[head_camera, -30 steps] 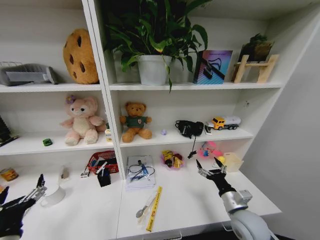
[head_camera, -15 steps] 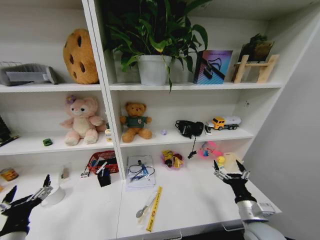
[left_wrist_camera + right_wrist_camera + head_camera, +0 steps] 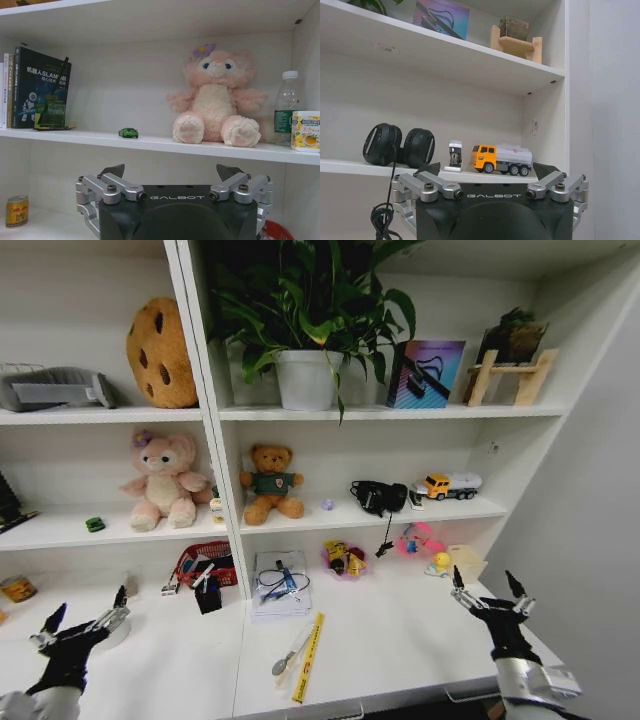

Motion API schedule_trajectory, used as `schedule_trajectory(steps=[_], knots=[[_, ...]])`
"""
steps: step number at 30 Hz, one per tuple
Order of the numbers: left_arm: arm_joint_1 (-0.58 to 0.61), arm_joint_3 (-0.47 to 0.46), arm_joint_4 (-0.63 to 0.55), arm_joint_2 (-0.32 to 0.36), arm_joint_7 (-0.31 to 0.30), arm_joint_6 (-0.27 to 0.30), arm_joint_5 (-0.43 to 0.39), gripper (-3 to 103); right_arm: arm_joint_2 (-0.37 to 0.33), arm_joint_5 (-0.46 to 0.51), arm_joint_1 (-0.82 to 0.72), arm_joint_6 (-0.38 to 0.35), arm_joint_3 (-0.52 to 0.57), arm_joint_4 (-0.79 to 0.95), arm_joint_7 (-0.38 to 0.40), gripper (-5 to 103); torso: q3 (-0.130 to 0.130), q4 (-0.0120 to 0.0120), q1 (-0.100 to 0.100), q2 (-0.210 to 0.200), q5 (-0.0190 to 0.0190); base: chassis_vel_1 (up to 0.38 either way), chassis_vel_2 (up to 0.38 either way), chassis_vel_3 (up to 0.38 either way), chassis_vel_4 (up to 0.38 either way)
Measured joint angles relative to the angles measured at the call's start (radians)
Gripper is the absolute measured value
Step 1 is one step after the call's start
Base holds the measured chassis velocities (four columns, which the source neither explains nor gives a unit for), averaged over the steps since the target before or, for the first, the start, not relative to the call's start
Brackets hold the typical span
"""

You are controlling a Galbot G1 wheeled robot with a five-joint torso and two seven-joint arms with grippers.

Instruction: Organize the objects on the table.

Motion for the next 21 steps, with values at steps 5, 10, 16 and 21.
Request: schedule_trajectory(steps=[5,10,16,21], knots=[[-0.002,-0.007,0.008,0.005,0.0,0.002,-0.005,100,0.007,0.001,0.0,0.036,0.004,0.001,-0.032,100,0.0,0.0001,0.0,0.0,0.0002,0.0,0.0,0.0,0.0],[-0.001,-0.015,0.011,0.007,0.003,0.001,-0.013,100,0.008,0.006,-0.005,0.064,0.011,-0.006,-0.059,100,0.0,0.0001,0.0,0.0,0.0002,0.0,0.0,0.0,0.0],[-0.002,-0.014,0.013,0.008,0.007,-0.001,-0.014,100,0.005,0.029,-0.017,0.087,0.024,-0.013,-0.084,100,0.0,0.0001,0.0,0.0,0.0001,0.0,0.0,0.0,0.0],[-0.003,-0.012,0.013,0.005,0.011,-0.005,-0.014,100,0.005,0.032,-0.02,0.096,0.024,-0.022,-0.088,100,0.0,0.0,0.0,0.0,0.0001,0.0,0.0,0.0,0.0]])
